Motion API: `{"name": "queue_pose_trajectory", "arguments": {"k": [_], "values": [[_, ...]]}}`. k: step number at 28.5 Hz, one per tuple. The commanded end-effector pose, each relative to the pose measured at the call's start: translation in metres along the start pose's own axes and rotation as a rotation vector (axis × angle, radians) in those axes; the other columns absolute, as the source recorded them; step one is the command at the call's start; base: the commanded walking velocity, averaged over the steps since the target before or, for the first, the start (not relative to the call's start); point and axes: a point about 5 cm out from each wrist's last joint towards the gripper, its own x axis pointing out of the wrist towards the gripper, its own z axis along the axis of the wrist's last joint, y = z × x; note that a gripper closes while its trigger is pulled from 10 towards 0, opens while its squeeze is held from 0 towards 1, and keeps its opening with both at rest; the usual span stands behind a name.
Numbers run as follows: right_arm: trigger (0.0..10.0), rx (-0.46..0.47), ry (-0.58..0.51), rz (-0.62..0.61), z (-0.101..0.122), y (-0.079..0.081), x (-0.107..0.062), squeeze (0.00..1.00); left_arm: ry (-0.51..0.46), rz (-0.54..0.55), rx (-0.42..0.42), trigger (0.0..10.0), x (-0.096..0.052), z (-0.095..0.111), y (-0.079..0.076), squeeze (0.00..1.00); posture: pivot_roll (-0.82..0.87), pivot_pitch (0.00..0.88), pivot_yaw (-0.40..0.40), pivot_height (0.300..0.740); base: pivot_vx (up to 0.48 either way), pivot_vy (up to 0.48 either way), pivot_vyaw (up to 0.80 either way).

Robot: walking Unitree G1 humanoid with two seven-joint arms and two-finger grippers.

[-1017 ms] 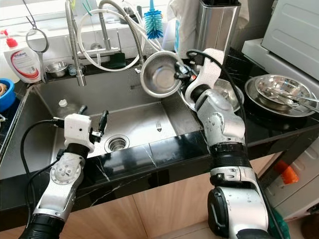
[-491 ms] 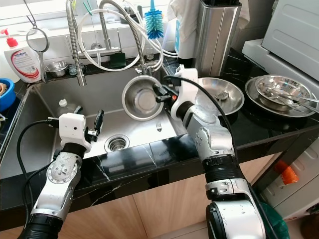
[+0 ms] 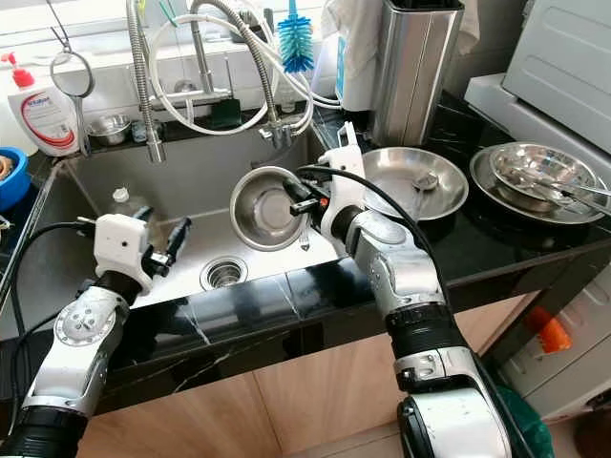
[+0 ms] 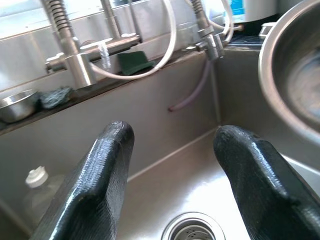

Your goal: Kitchen organization

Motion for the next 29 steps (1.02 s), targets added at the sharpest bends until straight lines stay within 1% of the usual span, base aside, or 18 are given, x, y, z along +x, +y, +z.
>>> {"name": "queue_pose_trajectory", "arguments": {"k": [1,3,7,9,11,13,16,18,21,22,25,29], "values": [[10.0,-0.043,0.004,0.013,0.000,0.004,0.001,0.00,0.002,-0.042,-0.001,10.0,0.000,0.002,-0.003,0.00,-0.09,0.000,0.046,0.740,0.000,0.000,0.00],[10.0,-0.062,0.012,0.021,-0.001,0.005,0.001,0.00,0.013,-0.084,-0.010,10.0,-0.001,0.001,-0.008,0.00,-0.09,0.000,0.046,0.740,0.000,0.000,0.00],[10.0,-0.103,0.035,0.009,-0.005,0.004,0.001,0.00,0.020,-0.125,-0.015,10.0,-0.001,0.001,-0.013,0.00,-0.09,0.000,0.048,0.740,0.000,0.000,0.00],[10.0,-0.106,0.042,0.002,-0.006,0.003,0.001,0.00,0.024,-0.134,-0.010,10.0,-0.001,0.001,-0.013,0.00,-0.09,0.000,0.051,0.740,0.000,0.000,0.00],[10.0,-0.086,0.030,-0.017,-0.005,0.002,0.001,0.00,0.033,-0.153,0.004,10.0,-0.001,0.001,-0.014,0.00,-0.09,0.000,0.051,0.740,0.000,0.000,0.00],[10.0,-0.076,0.021,-0.018,-0.003,0.002,0.001,0.00,0.034,-0.153,0.009,10.0,-0.001,0.001,-0.014,0.00,-0.09,0.000,0.053,0.740,0.000,0.000,0.00],[10.0,-0.097,0.029,-0.027,-0.002,0.002,0.001,0.00,0.039,-0.161,0.010,10.0,-0.001,0.000,-0.014,0.00,-0.09,0.000,0.052,0.740,0.000,0.000,0.00],[10.0,-0.101,0.053,-0.073,-0.005,-0.003,0.001,0.00,0.042,-0.166,0.012,10.0,-0.001,0.001,-0.014,0.00,-0.09,0.000,0.050,0.740,0.000,0.000,0.00],[10.0,-0.098,0.077,-0.100,-0.008,-0.007,0.002,0.00,0.046,-0.169,0.019,10.0,-0.002,0.000,-0.014,0.00,-0.09,0.000,0.050,0.740,0.000,0.000,0.00],[10.0,-0.130,0.097,-0.117,-0.008,-0.009,0.002,0.00,0.050,-0.170,0.022,10.0,-0.003,-0.001,-0.013,0.00,-0.09,0.000,0.051,0.740,0.000,0.000,0.00],[10.0,-0.173,0.124,-0.143,-0.010,-0.012,0.001,0.00,0.052,-0.170,0.023,10.0,-0.003,-0.001,-0.013,0.00,-0.09,0.000,0.049,0.740,0.000,0.000,0.00],[10.0,-0.164,0.124,-0.142,-0.012,-0.012,0.001,0.00,0.053,-0.169,0.020,10.0,-0.004,-0.001,-0.014,0.00,-0.09,0.000,0.050,0.740,0.000,0.000,0.00]]}}
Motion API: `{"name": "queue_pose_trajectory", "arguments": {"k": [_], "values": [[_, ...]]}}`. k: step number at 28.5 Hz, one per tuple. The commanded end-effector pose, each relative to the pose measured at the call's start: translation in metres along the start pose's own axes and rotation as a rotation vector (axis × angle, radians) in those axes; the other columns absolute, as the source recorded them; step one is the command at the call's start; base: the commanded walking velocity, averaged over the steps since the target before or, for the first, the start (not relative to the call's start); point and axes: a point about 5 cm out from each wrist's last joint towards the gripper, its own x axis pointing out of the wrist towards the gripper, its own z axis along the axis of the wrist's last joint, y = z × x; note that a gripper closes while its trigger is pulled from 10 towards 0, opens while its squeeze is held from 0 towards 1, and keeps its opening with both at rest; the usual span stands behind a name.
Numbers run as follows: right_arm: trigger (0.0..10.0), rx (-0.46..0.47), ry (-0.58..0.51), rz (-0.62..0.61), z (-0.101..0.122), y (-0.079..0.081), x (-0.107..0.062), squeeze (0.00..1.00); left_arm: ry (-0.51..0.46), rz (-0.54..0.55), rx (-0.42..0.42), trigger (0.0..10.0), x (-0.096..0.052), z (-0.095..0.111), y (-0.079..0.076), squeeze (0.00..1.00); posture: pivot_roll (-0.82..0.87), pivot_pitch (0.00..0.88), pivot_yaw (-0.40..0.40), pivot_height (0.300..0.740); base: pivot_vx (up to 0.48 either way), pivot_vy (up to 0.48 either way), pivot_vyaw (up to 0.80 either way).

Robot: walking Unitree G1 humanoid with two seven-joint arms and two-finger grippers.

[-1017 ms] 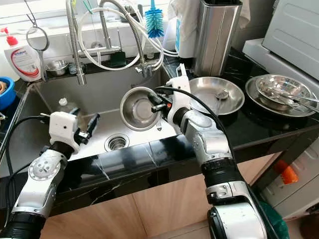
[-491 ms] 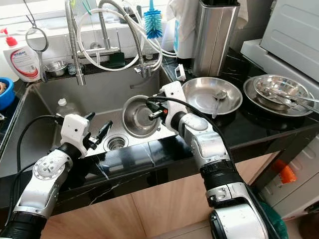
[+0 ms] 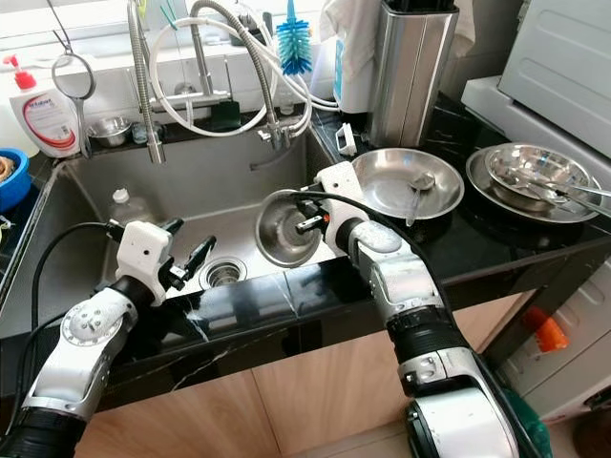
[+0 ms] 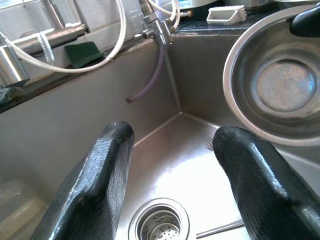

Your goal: Kitchen organization

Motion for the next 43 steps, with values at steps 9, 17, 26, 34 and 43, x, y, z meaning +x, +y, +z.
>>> {"name": "queue_pose_trajectory", "arguments": {"k": [9,17,26,34,43], "values": [[10.0,0.008,-0.011,0.009,0.006,0.004,0.002,0.00,0.008,-0.015,0.016,10.0,-0.001,0.002,-0.002,0.00,-0.09,0.000,0.048,0.740,0.000,0.000,0.00],[10.0,-0.009,-0.019,0.024,0.005,0.009,0.004,0.00,0.020,-0.026,0.020,10.0,-0.002,-0.001,-0.006,0.00,-0.09,0.000,0.049,0.740,0.000,0.000,0.00],[10.0,-0.048,-0.067,-0.055,0.013,0.003,-0.001,0.00,0.022,-0.042,0.021,10.0,-0.001,-0.001,-0.009,0.00,-0.09,0.000,0.052,0.740,0.000,0.000,0.00],[10.0,-0.190,-0.298,-0.301,0.053,-0.008,-0.024,0.00,0.023,-0.049,0.019,10.0,0.000,-0.002,-0.011,0.00,-0.10,0.000,0.052,0.740,0.000,0.000,0.00],[10.0,-0.004,-0.313,-0.545,0.058,-0.045,-0.050,0.00,0.027,-0.048,0.018,10.0,0.000,-0.004,-0.011,0.00,-0.12,0.000,0.054,0.740,0.000,0.000,0.00]]}}
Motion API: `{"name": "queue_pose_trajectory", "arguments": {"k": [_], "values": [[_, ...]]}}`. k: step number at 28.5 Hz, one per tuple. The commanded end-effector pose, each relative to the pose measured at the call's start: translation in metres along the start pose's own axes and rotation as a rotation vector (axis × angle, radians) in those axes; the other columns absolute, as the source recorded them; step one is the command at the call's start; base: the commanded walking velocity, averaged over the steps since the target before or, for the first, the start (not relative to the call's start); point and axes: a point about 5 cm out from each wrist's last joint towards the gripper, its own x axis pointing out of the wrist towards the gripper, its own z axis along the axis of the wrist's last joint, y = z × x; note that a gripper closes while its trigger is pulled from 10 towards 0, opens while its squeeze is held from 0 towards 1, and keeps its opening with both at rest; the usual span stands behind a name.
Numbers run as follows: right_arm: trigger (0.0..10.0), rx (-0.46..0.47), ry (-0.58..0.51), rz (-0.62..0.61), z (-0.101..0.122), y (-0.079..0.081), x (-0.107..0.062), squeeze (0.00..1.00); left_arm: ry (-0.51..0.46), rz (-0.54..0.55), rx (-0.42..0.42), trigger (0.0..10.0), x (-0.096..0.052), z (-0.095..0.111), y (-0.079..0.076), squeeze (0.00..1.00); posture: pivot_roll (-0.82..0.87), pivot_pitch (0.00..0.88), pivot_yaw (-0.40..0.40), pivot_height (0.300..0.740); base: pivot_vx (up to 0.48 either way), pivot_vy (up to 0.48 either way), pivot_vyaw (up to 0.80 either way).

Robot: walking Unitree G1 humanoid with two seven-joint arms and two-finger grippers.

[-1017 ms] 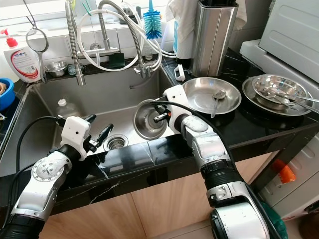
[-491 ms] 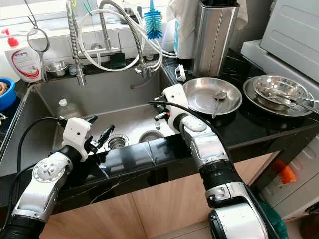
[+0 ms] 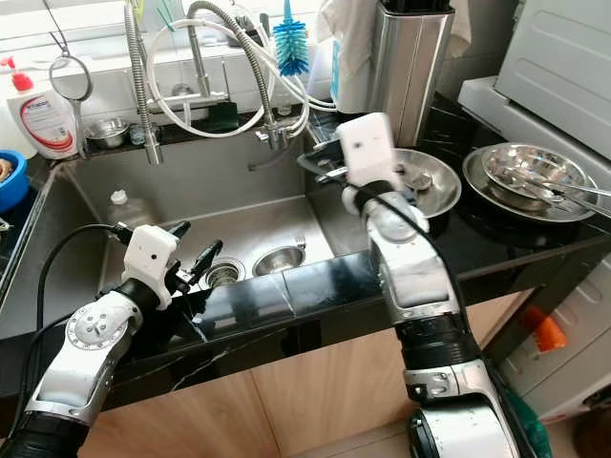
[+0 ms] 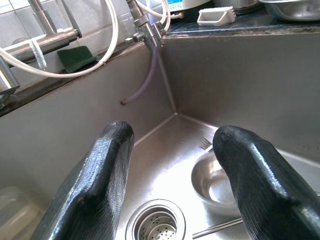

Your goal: Kitchen organization

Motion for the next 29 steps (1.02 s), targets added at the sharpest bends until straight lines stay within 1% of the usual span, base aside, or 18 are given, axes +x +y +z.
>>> {"name": "queue_pose_trajectory", "arguments": {"k": [1,2,4,5,6,9,10,11,12,13,17,19,21,23,25,27,28,29], "values": [[10.0,0.045,0.004,-0.049,0.004,-0.007,0.000,0.00,0.029,-0.018,-0.001,10.0,-0.002,-0.005,-0.003,0.00,-0.12,0.000,0.054,0.740,0.000,0.000,0.00],[10.0,0.071,0.020,-0.092,0.004,-0.015,0.002,1.00,0.030,-0.020,-0.001,10.0,-0.001,-0.005,-0.004,0.00,-0.12,0.000,0.054,0.740,0.000,0.000,0.00],[10.0,0.155,0.081,-0.190,0.000,-0.030,0.006,1.00,0.029,-0.024,-0.003,10.0,0.001,-0.005,-0.005,0.00,-0.12,0.000,0.053,0.740,0.000,0.000,0.00],[10.0,0.160,0.083,-0.200,0.000,-0.030,0.006,1.00,0.029,-0.024,-0.004,10.0,0.001,-0.005,-0.005,0.00,-0.12,0.000,0.054,0.740,0.000,0.000,0.00],[10.0,0.181,0.120,-0.230,-0.004,-0.029,0.007,0.27,0.026,-0.028,-0.003,10.0,0.002,-0.005,-0.006,0.00,-0.12,0.000,0.054,0.740,0.000,0.000,0.00],[10.0,0.197,0.150,-0.253,-0.007,-0.029,0.007,0.27,0.025,-0.031,-0.003,10.0,0.002,-0.004,-0.007,0.00,-0.12,0.000,0.054,0.740,0.000,0.000,0.00],[10.0,0.222,0.193,-0.267,-0.011,-0.025,0.009,0.00,0.024,-0.033,-0.002,10.0,0.003,-0.004,-0.007,0.00,-0.12,0.000,0.052,0.740,0.000,0.000,0.00],[10.0,0.222,0.193,-0.267,-0.011,-0.025,0.009,0.00,0.024,-0.033,-0.002,10.0,0.003,-0.004,-0.007,0.00,-0.12,0.000,0.052,0.740,0.000,0.000,0.00],[10.0,0.250,0.227,-0.279,-0.015,-0.021,0.011,0.00,0.024,-0.035,0.000,10.0,0.002,-0.004,-0.007,0.00,-0.12,0.000,0.052,0.740,0.000,0.000,0.00],[10.0,0.250,0.227,-0.279,-0.015,-0.021,0.011,0.00,0.024,-0.035,0.000,10.0,0.002,-0.004,-0.007,0.00,-0.12,0.000,0.052,0.740,0.000,0.000,0.00],[10.0,0.299,0.272,-0.285,-0.019,-0.012,0.014,0.00,0.027,-0.034,0.006,10.0,0.001,-0.004,-0.006,0.00,-0.11,0.000,0.051,0.740,0.000,0.000,0.00],[10.0,0.360,0.312,-0.304,-0.025,-0.008,0.015,0.00,0.029,-0.034,0.011,10.0,0.001,-0.005,-0.005,0.00,-0.11,0.000,0.051,0.740,0.000,0.000,0.00],[10.0,0.406,0.339,-0.331,-0.031,-0.008,0.014,0.00,0.030,-0.036,0.013,10.0,0.001,-0.004,-0.005,0.00,-0.11,0.000,0.049,0.740,0.000,0.000,0.00],[10.0,0.420,0.346,-0.347,-0.032,-0.009,0.014,0.00,0.029,-0.037,0.012,10.0,0.001,-0.004,-0.006,0.00,-0.11,0.000,0.049,0.740,0.000,0.000,0.00],[10.0,0.438,0.351,-0.384,-0.032,-0.013,0.014,1.00,0.030,-0.039,0.012,10.0,0.001,-0.005,-0.006,0.00,-0.11,0.000,0.049,0.740,0.000,0.000,0.00],[10.0,0.446,0.358,-0.395,-0.031,-0.014,0.015,1.00,0.030,-0.041,0.011,10.0,0.001,-0.005,-0.007,0.00,-0.11,0.000,0.049,0.740,0.000,0.000,0.00],[10.0,0.456,0.363,-0.396,-0.030,-0.013,0.016,0.03,0.030,-0.042,0.012,10.0,0.001,-0.005,-0.007,0.00,-0.11,0.000,0.049,0.740,0.000,0.000,0.00],[10.0,0.463,0.365,-0.397,-0.030,-0.012,0.017,0.03,0.030,-0.042,0.012,10.0,0.001,-0.005,-0.007,0.00,-0.11,0.000,0.049,0.740,0.000,0.000,0.00]]}}
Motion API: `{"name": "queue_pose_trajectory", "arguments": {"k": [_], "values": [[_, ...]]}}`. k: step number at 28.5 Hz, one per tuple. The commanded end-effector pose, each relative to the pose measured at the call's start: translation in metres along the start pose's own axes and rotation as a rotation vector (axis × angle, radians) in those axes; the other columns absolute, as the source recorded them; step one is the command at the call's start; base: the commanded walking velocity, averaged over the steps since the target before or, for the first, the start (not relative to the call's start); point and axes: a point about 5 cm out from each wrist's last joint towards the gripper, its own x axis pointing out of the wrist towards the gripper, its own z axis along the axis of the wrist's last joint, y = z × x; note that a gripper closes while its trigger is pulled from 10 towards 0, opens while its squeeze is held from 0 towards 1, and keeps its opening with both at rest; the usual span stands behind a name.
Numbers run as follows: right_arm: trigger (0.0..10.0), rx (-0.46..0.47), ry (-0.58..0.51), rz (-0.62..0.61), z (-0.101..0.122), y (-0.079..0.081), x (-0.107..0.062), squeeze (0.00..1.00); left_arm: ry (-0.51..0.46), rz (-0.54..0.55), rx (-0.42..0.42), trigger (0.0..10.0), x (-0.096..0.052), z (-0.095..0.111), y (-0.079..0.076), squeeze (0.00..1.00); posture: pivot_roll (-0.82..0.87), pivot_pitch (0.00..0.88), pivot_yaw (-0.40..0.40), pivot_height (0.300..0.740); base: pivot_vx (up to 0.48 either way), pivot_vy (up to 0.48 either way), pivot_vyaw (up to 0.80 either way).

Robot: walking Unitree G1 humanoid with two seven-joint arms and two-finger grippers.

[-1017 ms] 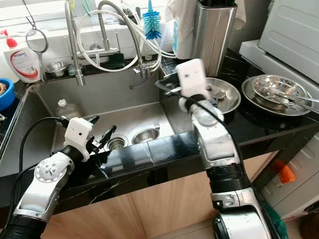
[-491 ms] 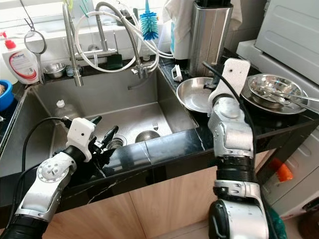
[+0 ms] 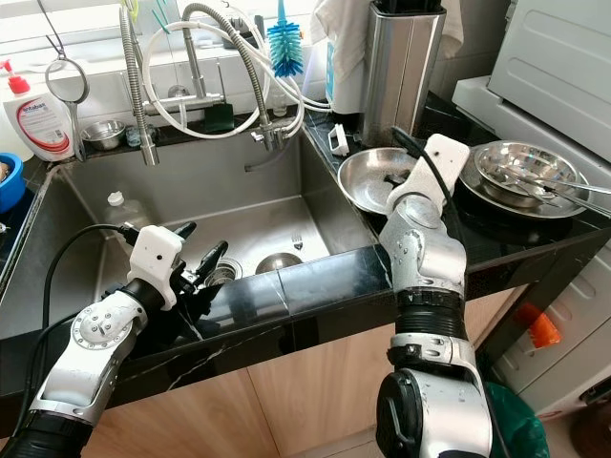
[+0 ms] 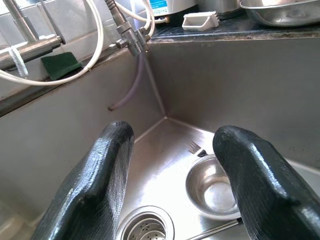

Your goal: Kitchen organization

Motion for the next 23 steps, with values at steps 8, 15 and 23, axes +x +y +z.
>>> {"name": "queue_pose_trajectory", "arguments": {"k": [8,15,23], "values": [[10.0,0.045,-0.009,0.014,0.0127,0.0102,-0.0010,0.00,0.038,-0.029,0.024,10.0,-0.0009,-0.0062,-0.0026,0.00,-0.12,0.000,0.047,0.740,0.000,0.000,0.00],[10.0,0.043,-0.003,0.002,0.0121,0.0091,0.0004,0.00,0.040,-0.032,0.030,10.0,-0.0010,-0.0065,-0.0022,0.00,-0.12,0.000,0.048,0.740,0.000,0.000,0.00],[10.0,0.062,0.021,0.006,0.0077,0.0108,0.0009,0.00,0.042,-0.038,0.037,10.0,-0.0010,-0.0065,-0.0022,0.00,-0.11,0.000,0.049,0.740,0.000,0.000,0.00]]}}
